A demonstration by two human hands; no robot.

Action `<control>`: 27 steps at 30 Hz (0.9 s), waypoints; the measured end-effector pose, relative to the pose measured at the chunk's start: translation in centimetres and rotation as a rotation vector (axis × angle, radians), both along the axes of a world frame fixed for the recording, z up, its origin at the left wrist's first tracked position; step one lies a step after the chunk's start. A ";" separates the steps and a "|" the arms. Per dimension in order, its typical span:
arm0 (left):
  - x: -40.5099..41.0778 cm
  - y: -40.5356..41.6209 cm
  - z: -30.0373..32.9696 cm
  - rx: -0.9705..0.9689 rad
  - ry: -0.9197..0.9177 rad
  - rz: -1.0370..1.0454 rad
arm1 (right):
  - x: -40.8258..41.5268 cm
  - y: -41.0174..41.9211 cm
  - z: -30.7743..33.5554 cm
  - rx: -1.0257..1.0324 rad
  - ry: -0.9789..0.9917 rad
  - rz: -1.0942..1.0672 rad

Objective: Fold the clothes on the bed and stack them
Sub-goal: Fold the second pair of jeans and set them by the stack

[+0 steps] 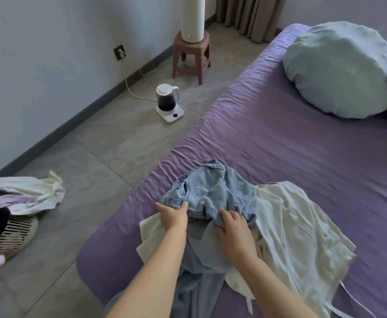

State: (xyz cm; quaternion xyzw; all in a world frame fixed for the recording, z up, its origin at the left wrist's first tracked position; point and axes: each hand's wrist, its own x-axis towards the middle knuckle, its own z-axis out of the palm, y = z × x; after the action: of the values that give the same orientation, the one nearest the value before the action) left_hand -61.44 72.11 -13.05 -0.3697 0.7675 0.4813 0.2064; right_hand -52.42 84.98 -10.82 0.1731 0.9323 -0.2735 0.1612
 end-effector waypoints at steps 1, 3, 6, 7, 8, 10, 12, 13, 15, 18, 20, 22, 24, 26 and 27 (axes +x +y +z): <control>-0.1 0.1 0.0 0.017 -0.028 0.050 | 0.1 0.0 0.2 -0.024 0.016 -0.014; -0.5 0.5 -0.1 0.101 -0.107 0.209 | 0.3 0.0 0.7 -0.097 0.049 -0.041; -1.1 0.7 0.3 0.344 -0.146 0.397 | 0.8 0.2 2.0 -0.182 0.104 -0.003; -1.1 0.8 0.7 0.351 -0.134 0.372 | 1.1 0.3 2.5 -0.201 0.125 0.012; -1.1 1.0 1.2 0.306 -0.111 0.341 | 1.6 0.4 3.1 -0.212 0.138 0.031; -0.8 1.4 3.2 0.166 -0.012 0.229 | 3.1 0.5 4.1 -0.224 0.140 0.079; -0.3 1.9 5.8 0.093 0.142 0.045 | 4.7 0.7 5.1 -0.255 0.126 0.097; 0.0 2.1 7.3 0.097 0.219 -0.034 | 5.4 0.9 5.6 -0.281 0.133 0.084; 0.8 2.4 10.2 0.239 0.318 -0.134 | 6.3 1.6 7.3 -0.309 0.181 0.035; 3.4 2.9 14.9 0.542 0.400 -0.234 | 6.9 3.0 11.0 -0.364 0.332 -0.101; 5.6 3.3 17.8 0.666 0.444 -0.309 | 7.5 4.4 14.1 -0.402 0.454 -0.186; 8.2 3.6 20.7 0.732 0.484 -0.376 | 8.2 5.9 17.1 -0.381 0.565 -0.204; 11.1 3.8 23.4 0.757 0.536 -0.476 | 9.4 6.9 20.1 -0.541 0.617 -0.240; 14.8 4.6 26.0 0.726 0.596 -0.629 | 11.1 7.5 23.1 -0.832 0.588 -0.300; 16.8 5.1 27.0 0.718 0.611 -0.698 | 12.2 8.0 24.1 -0.923 0.572 -0.306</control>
State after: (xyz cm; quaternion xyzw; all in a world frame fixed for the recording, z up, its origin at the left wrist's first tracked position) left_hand -44.67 77.23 14.00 0.1533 0.6575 0.6995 0.2345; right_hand -40.19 92.99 13.30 0.1368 0.6870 -0.7091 -0.0804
